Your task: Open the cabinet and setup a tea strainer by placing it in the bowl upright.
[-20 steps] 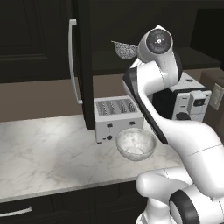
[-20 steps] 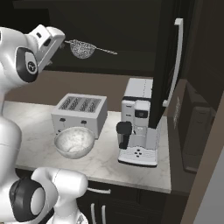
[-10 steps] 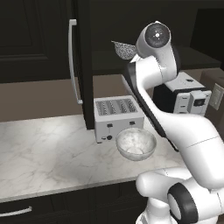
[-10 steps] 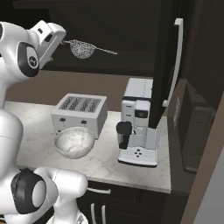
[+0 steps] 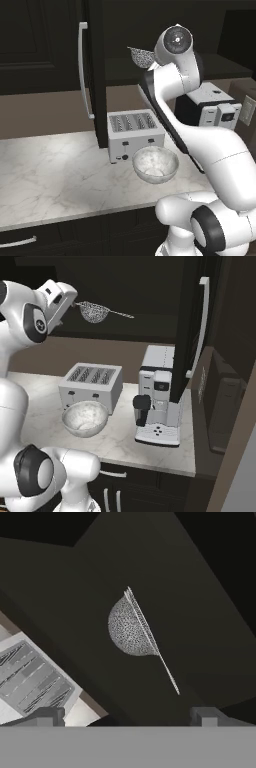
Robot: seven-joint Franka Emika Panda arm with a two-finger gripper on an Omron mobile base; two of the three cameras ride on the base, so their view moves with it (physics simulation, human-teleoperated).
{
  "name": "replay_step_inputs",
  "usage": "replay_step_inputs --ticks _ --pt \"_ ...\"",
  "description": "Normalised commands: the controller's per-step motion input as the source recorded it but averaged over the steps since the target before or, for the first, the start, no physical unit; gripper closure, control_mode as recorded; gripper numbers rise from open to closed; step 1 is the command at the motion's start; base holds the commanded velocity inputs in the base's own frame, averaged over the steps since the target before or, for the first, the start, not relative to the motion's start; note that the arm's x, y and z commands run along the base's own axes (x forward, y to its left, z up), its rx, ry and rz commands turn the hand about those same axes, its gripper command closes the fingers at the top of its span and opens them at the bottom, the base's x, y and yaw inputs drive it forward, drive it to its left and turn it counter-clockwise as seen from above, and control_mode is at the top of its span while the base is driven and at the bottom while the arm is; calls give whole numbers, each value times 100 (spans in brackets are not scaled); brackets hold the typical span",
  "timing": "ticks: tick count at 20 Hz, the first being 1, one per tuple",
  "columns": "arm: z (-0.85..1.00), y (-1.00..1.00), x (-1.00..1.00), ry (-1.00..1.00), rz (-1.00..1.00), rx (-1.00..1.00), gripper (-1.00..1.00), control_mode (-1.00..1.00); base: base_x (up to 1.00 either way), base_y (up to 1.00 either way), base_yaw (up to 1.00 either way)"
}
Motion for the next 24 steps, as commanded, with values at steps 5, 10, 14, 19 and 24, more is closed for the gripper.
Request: replay_step_inputs --ticks 5,10,14,19,24 --pt "-1 0 24 1 0 0 -100 -100 0 0 0" --pt "-1 -1 48 8 0 1 -100 -100 0 0 0" --pt "-5 0 42 7 0 0 -100 -100 0 0 0" --pt "-2 0 35 1 0 0 -100 -100 0 0 0" --pt "-2 0 36 2 0 0 -100 -100 0 0 0"
